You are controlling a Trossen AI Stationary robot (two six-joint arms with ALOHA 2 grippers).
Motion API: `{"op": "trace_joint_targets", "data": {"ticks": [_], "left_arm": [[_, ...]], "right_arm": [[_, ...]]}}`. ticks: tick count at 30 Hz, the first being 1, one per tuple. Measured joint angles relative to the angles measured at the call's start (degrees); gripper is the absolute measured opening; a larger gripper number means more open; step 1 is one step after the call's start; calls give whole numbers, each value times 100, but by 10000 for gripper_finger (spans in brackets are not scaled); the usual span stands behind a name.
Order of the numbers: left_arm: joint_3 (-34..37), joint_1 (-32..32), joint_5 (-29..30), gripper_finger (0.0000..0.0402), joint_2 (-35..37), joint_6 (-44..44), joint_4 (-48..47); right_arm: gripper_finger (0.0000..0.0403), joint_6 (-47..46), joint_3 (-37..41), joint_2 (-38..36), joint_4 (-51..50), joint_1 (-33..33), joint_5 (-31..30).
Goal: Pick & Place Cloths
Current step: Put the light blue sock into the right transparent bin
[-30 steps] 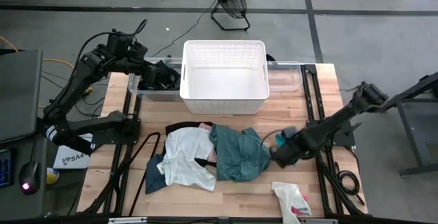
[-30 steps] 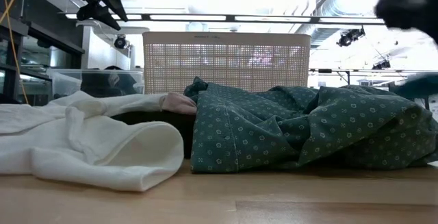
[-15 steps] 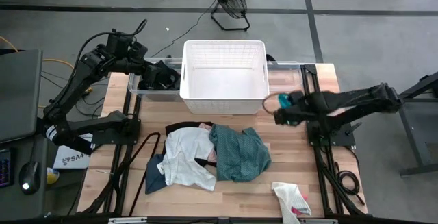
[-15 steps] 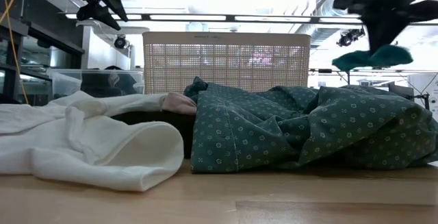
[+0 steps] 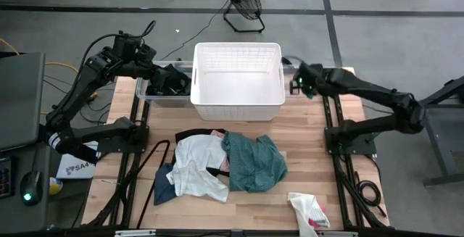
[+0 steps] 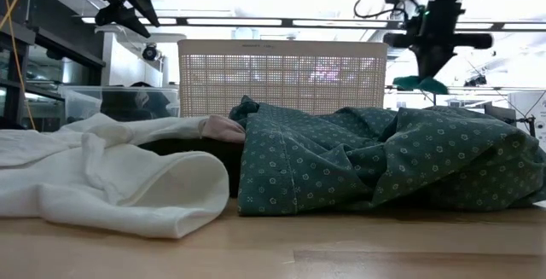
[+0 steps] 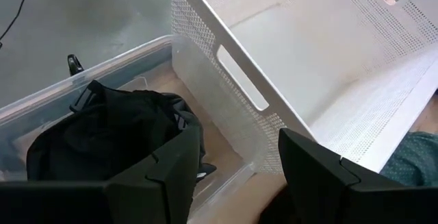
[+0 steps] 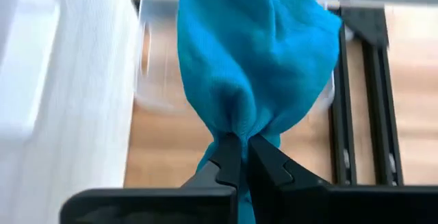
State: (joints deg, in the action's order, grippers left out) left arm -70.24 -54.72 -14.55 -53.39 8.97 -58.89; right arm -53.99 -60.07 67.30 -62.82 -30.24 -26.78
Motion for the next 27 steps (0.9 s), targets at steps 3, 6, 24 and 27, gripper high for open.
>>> {"op": "trace_joint_targets", "data": {"ticks": [3,6,24,27], "left_arm": [[0,0,-2,195,0,13,0],[0,0,-1,195,0,13,0],[0,0,-2,195,0,33,1],[1,0,-2,195,0,33,2]], "right_arm": [[3,481,0,191,551,-565,27],[4,886,0,507,897,-1009,213],[4,2591,2,2005,1577,-1819,885],[4,2976,2,2012,1551,-1867,879]]}}
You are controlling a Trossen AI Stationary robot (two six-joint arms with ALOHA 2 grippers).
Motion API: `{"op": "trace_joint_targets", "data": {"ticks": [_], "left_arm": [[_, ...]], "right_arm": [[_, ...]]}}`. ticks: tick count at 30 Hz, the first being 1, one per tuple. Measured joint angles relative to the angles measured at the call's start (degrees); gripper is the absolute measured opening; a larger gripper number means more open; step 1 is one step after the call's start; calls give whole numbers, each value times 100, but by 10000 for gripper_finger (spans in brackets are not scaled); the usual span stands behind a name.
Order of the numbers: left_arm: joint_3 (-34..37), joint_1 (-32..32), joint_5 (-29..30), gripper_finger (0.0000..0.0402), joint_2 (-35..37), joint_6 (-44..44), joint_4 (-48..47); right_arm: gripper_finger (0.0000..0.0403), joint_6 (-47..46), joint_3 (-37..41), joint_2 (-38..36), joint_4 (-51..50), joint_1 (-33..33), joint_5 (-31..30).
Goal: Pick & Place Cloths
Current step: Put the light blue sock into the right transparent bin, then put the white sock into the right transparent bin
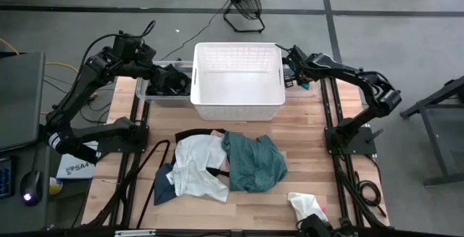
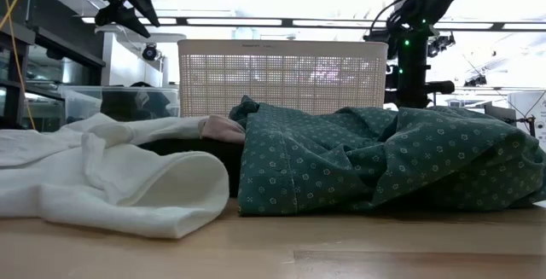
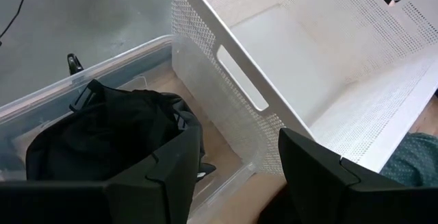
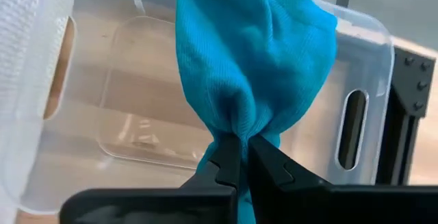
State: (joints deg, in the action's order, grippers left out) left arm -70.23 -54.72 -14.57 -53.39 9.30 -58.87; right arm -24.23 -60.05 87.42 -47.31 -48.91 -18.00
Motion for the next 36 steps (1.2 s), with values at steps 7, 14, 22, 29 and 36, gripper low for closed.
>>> {"op": "trace_joint_targets", "data": {"ticks": [7,14,22,29,36], "left_arm": [[2,0,0,195,0,0,0],[0,0,0,195,0,0,0],[2,0,-1,195,0,0,0],[2,0,-2,195,0,0,0],[2,0,-2,195,0,0,0]], "right_arm": [[24,697,0,0,-136,1,-37],[96,776,0,0,-222,5,-455],[187,747,0,-7,-394,5,-399],[218,355,-1,-197,-688,5,-31],[206,-304,0,-754,-1335,17,1374]]}}
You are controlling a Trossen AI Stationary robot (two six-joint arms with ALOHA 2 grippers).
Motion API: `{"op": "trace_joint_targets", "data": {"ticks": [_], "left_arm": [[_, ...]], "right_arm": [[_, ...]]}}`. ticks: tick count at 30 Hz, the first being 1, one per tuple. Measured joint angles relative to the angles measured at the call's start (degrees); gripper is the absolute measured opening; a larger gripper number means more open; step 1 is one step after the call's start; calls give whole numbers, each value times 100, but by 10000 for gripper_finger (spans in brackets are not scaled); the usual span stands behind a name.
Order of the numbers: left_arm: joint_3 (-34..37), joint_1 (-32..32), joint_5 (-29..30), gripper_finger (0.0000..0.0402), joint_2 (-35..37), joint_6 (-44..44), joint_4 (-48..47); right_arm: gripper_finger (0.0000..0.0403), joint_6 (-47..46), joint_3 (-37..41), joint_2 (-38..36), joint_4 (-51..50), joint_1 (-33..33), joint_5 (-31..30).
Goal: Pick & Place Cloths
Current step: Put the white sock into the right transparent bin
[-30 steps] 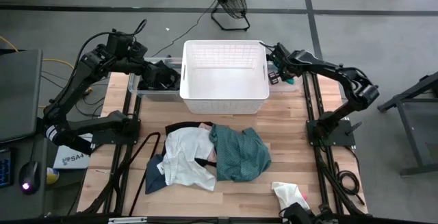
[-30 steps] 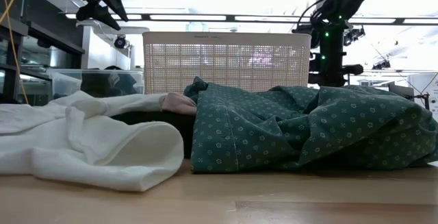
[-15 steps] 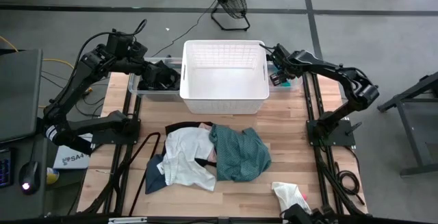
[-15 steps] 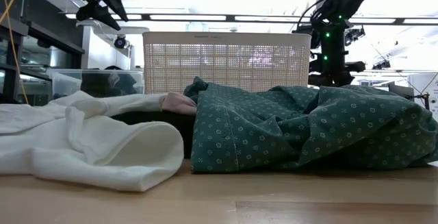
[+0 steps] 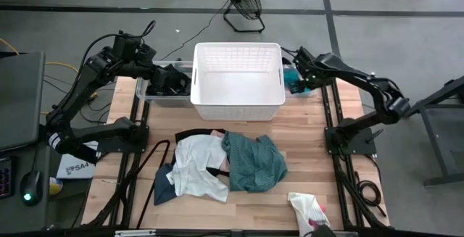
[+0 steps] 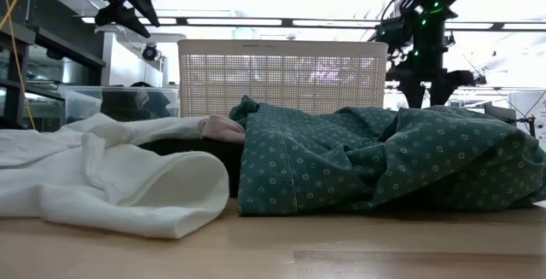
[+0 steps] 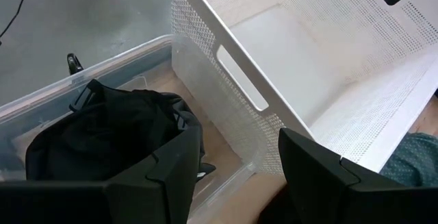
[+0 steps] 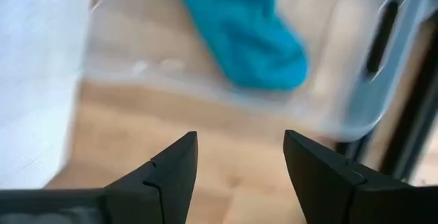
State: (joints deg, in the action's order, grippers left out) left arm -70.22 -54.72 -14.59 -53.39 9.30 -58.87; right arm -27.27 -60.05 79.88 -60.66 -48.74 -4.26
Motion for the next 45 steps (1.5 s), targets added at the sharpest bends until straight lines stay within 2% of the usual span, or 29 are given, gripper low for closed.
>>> {"op": "trace_joint_targets", "data": {"ticks": [6,13,20,25,29,33,37,45], "left_arm": [[0,0,0,195,0,4,-95],[0,0,-2,195,0,4,-181],[0,-2,-23,195,0,-138,-204],[0,-1,-86,195,0,-499,-234],[0,0,-94,195,0,-731,-295],[0,0,-94,195,0,-881,-295],[0,0,-94,195,0,-1006,-302],[0,-2,-94,195,0,-1156,-315]], "right_arm": [[197,-518,0,-712,-822,291,1288],[193,-1817,0,-1507,-1662,1391,1684],[193,-3927,-2,-1921,-1802,3337,1899],[193,-5356,-1,-1824,-1591,4867,2075],[193,-6075,-1,-1596,-1055,5893,2079],[193,-6094,-2,-1251,-522,6694,2071],[193,-5659,-2,-841,-177,7364,2118],[193,-5061,-2,-100,627,8366,2044]]}}
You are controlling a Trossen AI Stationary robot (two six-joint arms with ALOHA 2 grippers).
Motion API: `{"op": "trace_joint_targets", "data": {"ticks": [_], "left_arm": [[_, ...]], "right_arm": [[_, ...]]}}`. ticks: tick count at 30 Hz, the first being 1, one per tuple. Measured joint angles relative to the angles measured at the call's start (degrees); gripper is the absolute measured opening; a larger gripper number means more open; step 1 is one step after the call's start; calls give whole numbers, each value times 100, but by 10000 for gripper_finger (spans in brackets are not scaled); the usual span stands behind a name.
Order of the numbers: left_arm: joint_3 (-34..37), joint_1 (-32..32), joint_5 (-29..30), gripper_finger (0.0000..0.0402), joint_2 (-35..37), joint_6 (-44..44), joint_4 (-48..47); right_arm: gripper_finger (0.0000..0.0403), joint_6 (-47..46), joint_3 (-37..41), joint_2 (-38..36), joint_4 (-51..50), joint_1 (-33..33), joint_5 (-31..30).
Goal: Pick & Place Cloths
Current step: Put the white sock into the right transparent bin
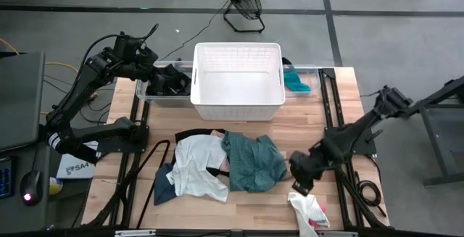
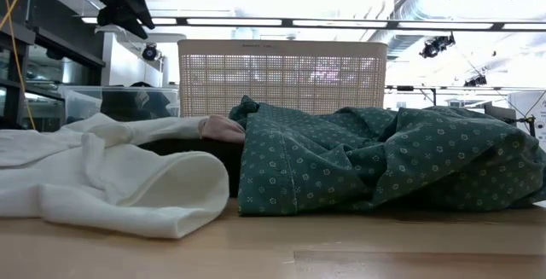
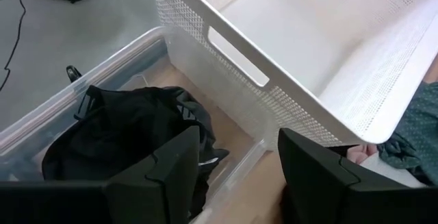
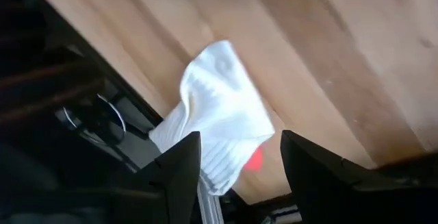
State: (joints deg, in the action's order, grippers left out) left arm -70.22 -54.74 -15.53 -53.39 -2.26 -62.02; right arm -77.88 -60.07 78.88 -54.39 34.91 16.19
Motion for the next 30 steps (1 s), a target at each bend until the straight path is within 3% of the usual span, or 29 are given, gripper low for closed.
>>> {"op": "trace_joint_targets", "data": {"ticks": [7,17,22,30], "left_arm": [[0,1,1,195,0,-51,-6],[0,2,0,195,0,-51,-6],[0,1,-39,195,0,-50,-8],[0,0,-52,195,0,-50,-8]], "right_arm": [[193,282,0,662,883,576,-123],[193,816,0,1563,917,837,-395],[193,1027,0,1766,953,831,-711],[193,1123,2,1842,977,833,-717]]}}
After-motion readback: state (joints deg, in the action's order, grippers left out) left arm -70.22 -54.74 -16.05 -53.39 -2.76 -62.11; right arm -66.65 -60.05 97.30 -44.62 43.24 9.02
